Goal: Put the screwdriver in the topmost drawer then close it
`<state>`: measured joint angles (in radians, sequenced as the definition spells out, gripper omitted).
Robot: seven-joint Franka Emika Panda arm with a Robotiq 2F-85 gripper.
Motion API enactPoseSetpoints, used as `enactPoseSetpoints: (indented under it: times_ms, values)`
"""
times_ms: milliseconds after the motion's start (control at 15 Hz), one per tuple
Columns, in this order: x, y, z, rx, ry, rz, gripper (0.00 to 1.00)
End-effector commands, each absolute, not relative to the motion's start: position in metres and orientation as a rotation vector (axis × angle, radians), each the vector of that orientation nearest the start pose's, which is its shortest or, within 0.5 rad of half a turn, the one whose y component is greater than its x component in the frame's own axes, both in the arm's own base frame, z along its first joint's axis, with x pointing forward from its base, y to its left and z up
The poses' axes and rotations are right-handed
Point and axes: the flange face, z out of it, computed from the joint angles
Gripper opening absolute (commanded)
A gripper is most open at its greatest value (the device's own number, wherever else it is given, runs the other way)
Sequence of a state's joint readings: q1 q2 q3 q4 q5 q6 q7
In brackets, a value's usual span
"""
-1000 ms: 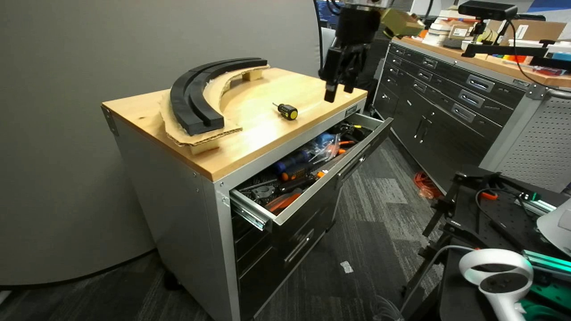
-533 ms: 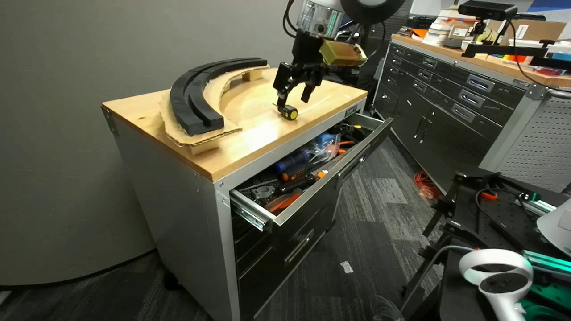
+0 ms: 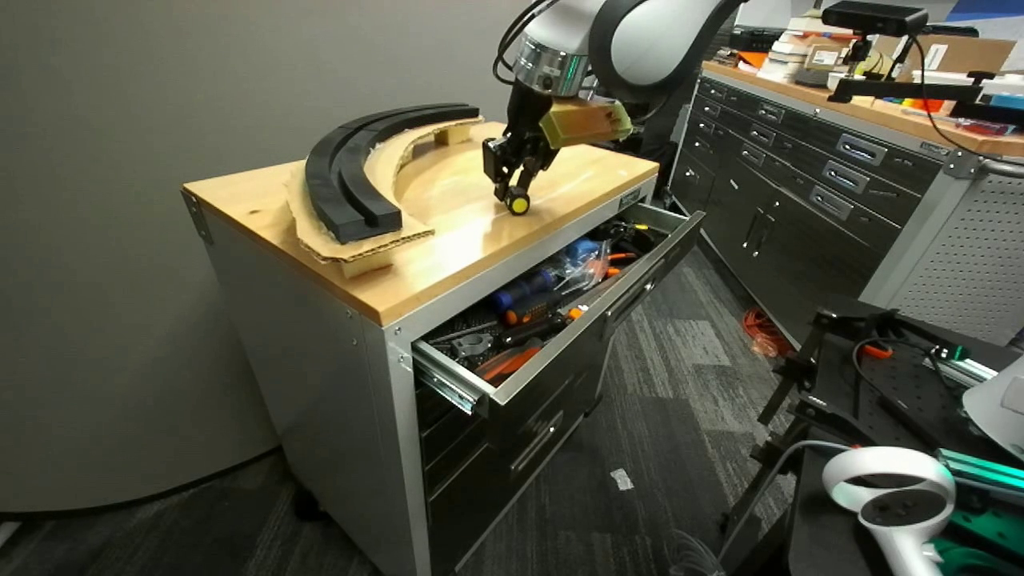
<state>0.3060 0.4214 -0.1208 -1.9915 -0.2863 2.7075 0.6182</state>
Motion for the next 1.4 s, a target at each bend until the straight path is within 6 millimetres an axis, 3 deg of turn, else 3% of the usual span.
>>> enactPoseSetpoints:
  times_ms: [0,67,400,733,1000,1333]
  values:
    - [0.609,0.122,0.282,-3.209,0.321,-0.498,0.13]
    - [0.600,0.118,0.284,-3.232,0.310,-0.443,0.06]
    - [0.547,0.089,0.292,-3.290,0.362,-0.199,0.10]
    - [0.510,0.068,0.288,-3.245,0.590,-0.248,0.10]
    - [0.504,0.074,0.278,-3.180,0.777,-0.396,0.10]
    - [0.518,0.078,0.280,-3.042,1.094,-0.634,0.11]
